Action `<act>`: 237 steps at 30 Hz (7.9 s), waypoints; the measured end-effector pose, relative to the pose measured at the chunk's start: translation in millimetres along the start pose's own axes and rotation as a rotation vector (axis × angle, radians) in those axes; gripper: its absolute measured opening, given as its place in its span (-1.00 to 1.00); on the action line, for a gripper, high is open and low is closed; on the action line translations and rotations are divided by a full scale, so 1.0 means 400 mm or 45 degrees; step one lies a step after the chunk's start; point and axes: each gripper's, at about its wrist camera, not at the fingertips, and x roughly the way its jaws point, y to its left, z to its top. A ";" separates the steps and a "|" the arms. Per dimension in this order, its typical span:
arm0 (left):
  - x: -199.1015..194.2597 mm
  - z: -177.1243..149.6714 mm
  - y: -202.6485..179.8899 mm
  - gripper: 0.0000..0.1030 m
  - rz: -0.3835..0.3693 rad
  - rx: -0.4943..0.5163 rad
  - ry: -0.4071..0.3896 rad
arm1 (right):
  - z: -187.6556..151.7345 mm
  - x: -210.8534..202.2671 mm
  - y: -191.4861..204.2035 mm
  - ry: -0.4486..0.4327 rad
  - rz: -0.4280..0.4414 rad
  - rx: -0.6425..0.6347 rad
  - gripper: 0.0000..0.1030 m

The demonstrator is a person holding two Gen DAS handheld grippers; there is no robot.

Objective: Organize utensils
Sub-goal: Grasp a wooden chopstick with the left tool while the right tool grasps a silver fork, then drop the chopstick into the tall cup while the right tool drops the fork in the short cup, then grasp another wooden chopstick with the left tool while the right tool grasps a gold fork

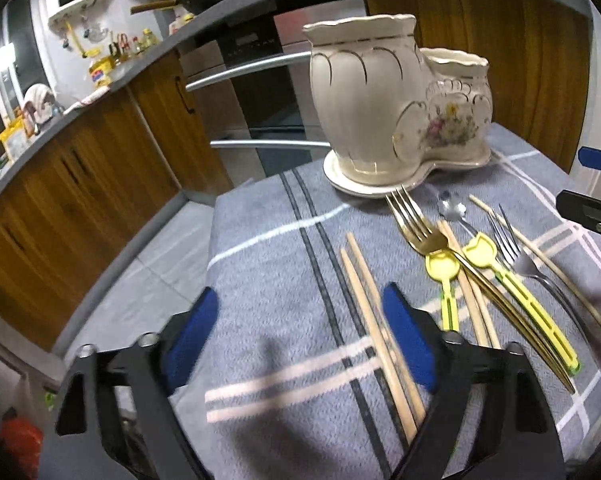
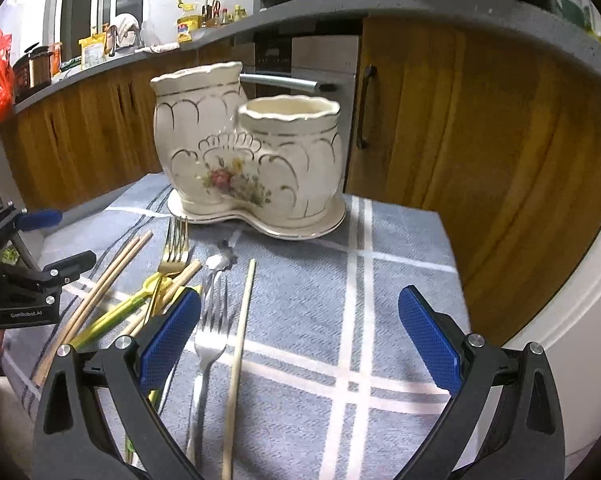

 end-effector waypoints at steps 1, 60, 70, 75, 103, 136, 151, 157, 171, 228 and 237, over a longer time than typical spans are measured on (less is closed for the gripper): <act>0.000 0.002 -0.001 0.43 -0.010 -0.005 0.011 | 0.001 0.004 0.000 0.017 0.012 0.005 0.89; 0.006 -0.010 -0.011 -0.88 -0.294 -0.025 0.282 | -0.027 0.013 0.092 0.352 0.331 -0.077 -0.90; -0.084 0.051 0.058 -0.88 -0.321 -0.122 0.021 | 0.019 -0.074 0.069 0.076 0.371 -0.082 -0.90; -0.138 0.107 0.081 -0.88 -0.374 -0.167 -0.150 | 0.056 -0.123 0.063 -0.084 0.330 -0.101 -0.90; -0.018 0.537 0.076 -0.88 -0.367 -0.365 -0.701 | 0.422 0.001 -0.087 -0.486 0.194 0.161 -0.90; 0.015 0.392 0.061 -0.70 -0.374 -0.271 -0.465 | 0.325 0.167 -0.061 -0.174 0.205 0.156 -0.90; -0.040 0.369 0.082 -0.58 -0.368 -0.280 -0.477 | 0.324 0.169 -0.054 -0.149 0.172 0.149 -0.74; -0.058 0.352 0.092 -0.56 -0.352 -0.290 -0.467 | 0.317 0.145 -0.055 -0.147 0.169 0.148 -0.42; -0.121 0.246 0.107 0.80 -0.245 -0.251 -0.390 | 0.209 -0.061 -0.085 -0.226 0.166 0.138 0.88; 0.051 0.026 -0.059 -0.77 -0.279 -0.005 0.353 | -0.023 -0.006 0.051 0.165 0.127 -0.093 0.89; 0.037 0.008 -0.025 -0.90 -0.272 -0.031 0.331 | -0.010 0.019 0.113 0.273 0.255 -0.119 0.44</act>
